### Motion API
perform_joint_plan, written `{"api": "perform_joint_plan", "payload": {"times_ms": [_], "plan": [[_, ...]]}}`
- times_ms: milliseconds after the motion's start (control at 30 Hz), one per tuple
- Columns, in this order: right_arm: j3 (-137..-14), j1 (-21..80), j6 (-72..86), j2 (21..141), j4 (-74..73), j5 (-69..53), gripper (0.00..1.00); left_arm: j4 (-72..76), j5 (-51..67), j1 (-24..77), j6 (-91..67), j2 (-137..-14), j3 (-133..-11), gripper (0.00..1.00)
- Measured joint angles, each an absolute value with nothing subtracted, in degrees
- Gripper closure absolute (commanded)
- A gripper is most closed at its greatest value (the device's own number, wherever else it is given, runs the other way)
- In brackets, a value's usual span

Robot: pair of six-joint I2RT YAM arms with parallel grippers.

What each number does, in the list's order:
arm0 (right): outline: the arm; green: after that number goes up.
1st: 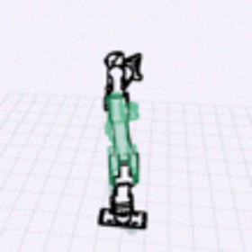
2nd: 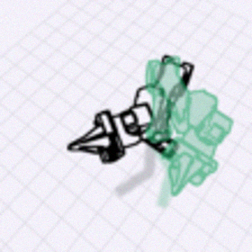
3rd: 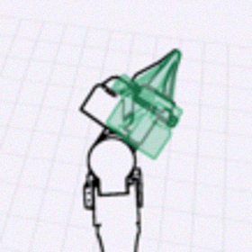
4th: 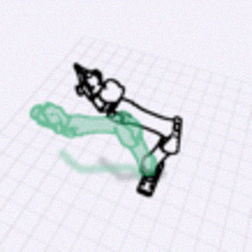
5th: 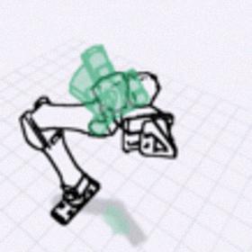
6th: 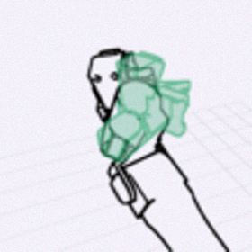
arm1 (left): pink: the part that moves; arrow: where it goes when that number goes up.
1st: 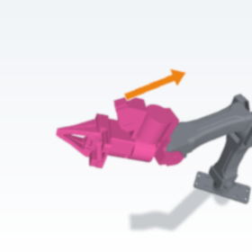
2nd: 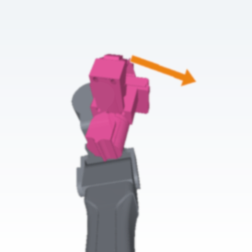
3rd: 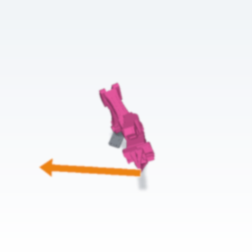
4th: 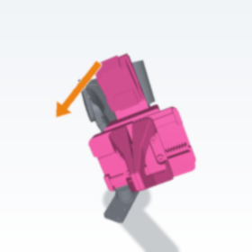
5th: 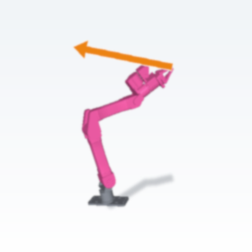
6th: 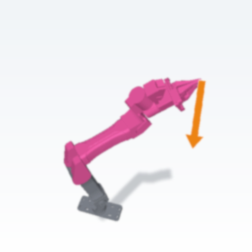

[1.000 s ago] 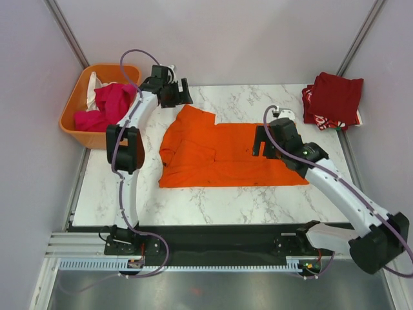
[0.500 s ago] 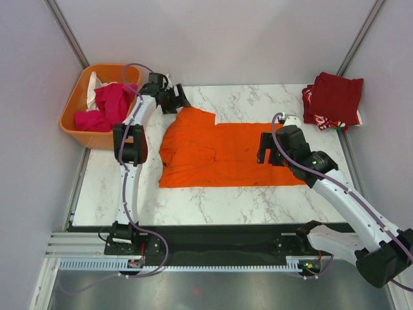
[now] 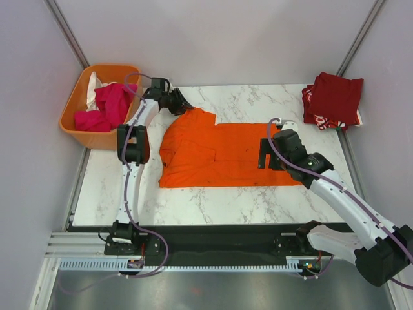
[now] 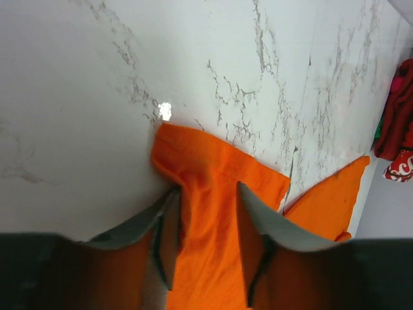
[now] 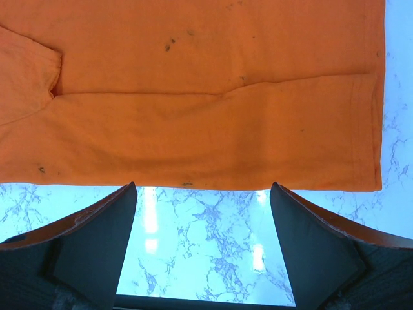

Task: Fold and stack the t-shirts
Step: Fold the tshirt

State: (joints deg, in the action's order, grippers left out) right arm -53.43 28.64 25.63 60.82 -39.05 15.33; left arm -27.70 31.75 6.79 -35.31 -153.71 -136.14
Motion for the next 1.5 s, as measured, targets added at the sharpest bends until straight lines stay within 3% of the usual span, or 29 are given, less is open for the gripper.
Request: {"api": "perform_joint_plan", "payload": {"times_ms": [33, 67, 100, 433, 700, 1000, 1500], "plan": [[-53.32, 28.64, 25.63, 60.8, -39.05, 15.38, 0.07, -27.35, 31.9, 6.83, -35.79, -154.1, -136.14, 0.76], [-53.15, 28.64, 25.61, 60.75, -39.05, 15.4, 0.07, -26.85, 32.23, 6.83, -36.73, -154.47, -136.14, 0.83], [-52.93, 28.64, 25.58, 60.71, -39.05, 15.46, 0.07, -26.57, 32.18, 6.83, -37.12, -154.76, -136.14, 0.98], [-52.45, 26.3, 25.17, 64.14, -38.33, 17.69, 0.03, -24.77, 33.17, 6.87, -37.65, -154.63, -134.37, 0.98], [-69.82, 13.08, 25.21, 87.29, -34.59, 13.69, 0.11, -25.28, 30.76, 6.87, -32.93, -142.3, -121.86, 0.98], [-93.8, 5.72, 24.73, 116.66, -33.41, 16.82, 0.2, -25.08, 30.57, 6.87, -30.41, -135.09, -116.05, 0.98], [-105.21, 0.14, 23.03, 130.52, -35.99, 21.39, 0.27, -25.41, 30.65, 6.85, -28.4, -133.75, -113.06, 0.98]]}}
